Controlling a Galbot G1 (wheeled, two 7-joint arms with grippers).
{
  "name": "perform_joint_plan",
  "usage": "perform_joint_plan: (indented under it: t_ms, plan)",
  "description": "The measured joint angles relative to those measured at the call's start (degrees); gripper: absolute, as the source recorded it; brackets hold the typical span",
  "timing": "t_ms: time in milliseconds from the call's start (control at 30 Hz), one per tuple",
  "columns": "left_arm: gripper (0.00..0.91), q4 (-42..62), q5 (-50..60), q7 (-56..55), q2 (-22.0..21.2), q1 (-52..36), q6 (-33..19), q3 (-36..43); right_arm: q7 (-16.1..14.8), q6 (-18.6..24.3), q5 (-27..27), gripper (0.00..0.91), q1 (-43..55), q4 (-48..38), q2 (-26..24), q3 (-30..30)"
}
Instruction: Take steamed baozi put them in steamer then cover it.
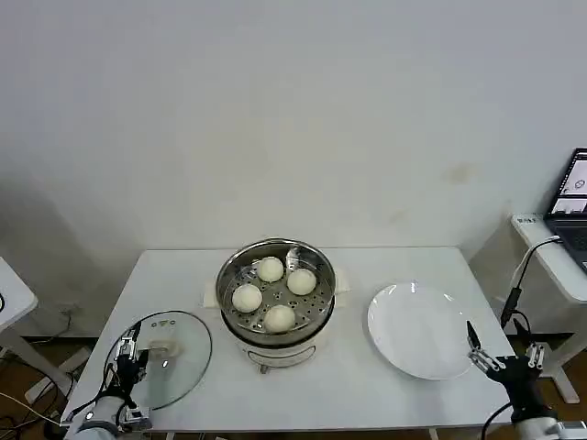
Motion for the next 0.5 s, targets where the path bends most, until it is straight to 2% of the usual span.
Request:
perform_joint_plan:
  t_ms: [233,267,300,333,367,400,500]
  plan:
    - [0.907,1.82,0.31,-0.02,-0.19,-2.17,0.17,0.9,-0.22,-0.06,-0.28,0.907,-0.18,-0.16,0.14,-0.09]
    - [0.655,2.03,0.31,-0.03,-0.24,-2.48,0.19,0.98,-0.22,-0.09,-0.27,0.907,-0.19,-0.18,0.09,0.01]
    - [0.292,2.24,0.31,-0.03,-0.28,-2.81,0.26,1.09,-0.22,-0.1,-0.27,0.907,-0.19,-0.22,0.08,0.11]
    - [0.121,2.38,0.31,0.0,-0.29,-3.07,0.27,1.17,-0.22,-0.1,-0.29,0.907,-0.18,-0.28,0.08,0.12]
    - [0.081,2.59,0.31,0.01,-0.33,-3.35,0.29,1.27,-0.2,-0.11,-0.31,0.907,-0.15,-0.36,0.1,0.13]
    - [0.0,2.77,0.32,0.01,-0.41,-3.62,0.3,1.31,-0.16,-0.13,-0.34,0.907,-0.1,-0.44,0.15,0.13]
    - [0.0,3.24,0.33,0.03,-0.58,-4.22,0.32,1.57,-0.15,-0.16,-0.42,0.907,0.03,-0.58,0.26,-0.02]
